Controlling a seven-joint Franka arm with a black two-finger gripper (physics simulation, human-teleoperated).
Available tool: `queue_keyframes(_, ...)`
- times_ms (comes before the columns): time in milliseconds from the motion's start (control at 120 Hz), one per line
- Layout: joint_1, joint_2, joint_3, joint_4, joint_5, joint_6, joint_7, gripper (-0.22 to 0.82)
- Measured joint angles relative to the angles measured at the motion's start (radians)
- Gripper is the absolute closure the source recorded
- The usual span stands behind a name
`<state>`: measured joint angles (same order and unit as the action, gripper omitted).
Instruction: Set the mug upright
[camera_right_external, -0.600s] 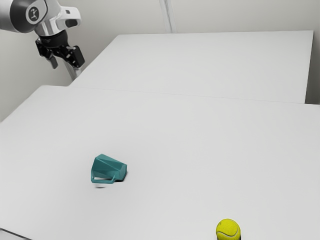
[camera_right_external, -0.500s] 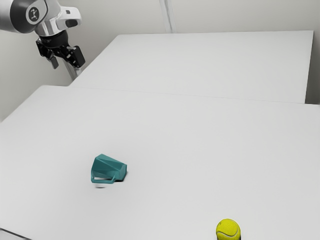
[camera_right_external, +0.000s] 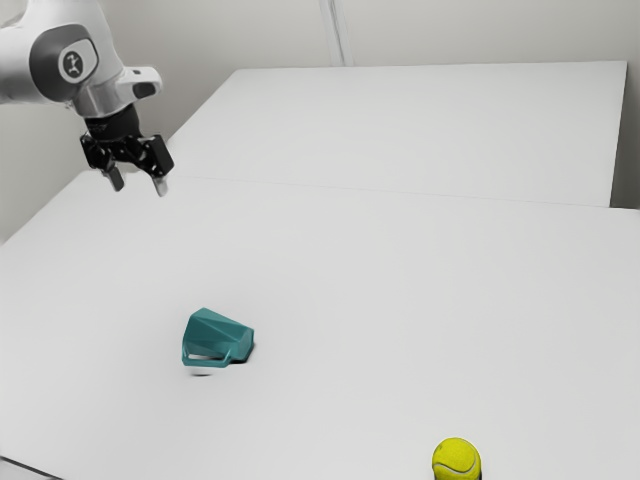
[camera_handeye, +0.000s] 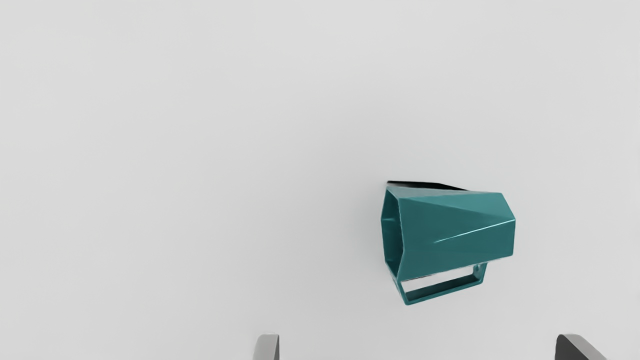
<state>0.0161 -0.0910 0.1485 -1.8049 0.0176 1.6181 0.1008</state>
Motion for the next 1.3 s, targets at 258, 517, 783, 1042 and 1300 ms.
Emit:
queue_keyframes(258, 0.096, 0.093, 0.066, -0.144, -0.241, -0.008, -0.041, 0.0)
queue_keyframes(517, 0.126, 0.2, 0.075, -0.196, -0.392, -0.01, -0.064, 0.0)
queue_keyframes(783, 0.135, 0.302, 0.096, -0.183, -0.503, -0.002, -0.079, 0.0)
queue_keyframes(1042, 0.136, 0.369, 0.097, -0.167, -0.571, 0.004, -0.088, 0.0)
queue_keyframes(1300, 0.136, 0.411, 0.095, -0.18, -0.654, 0.01, -0.094, 0.0)
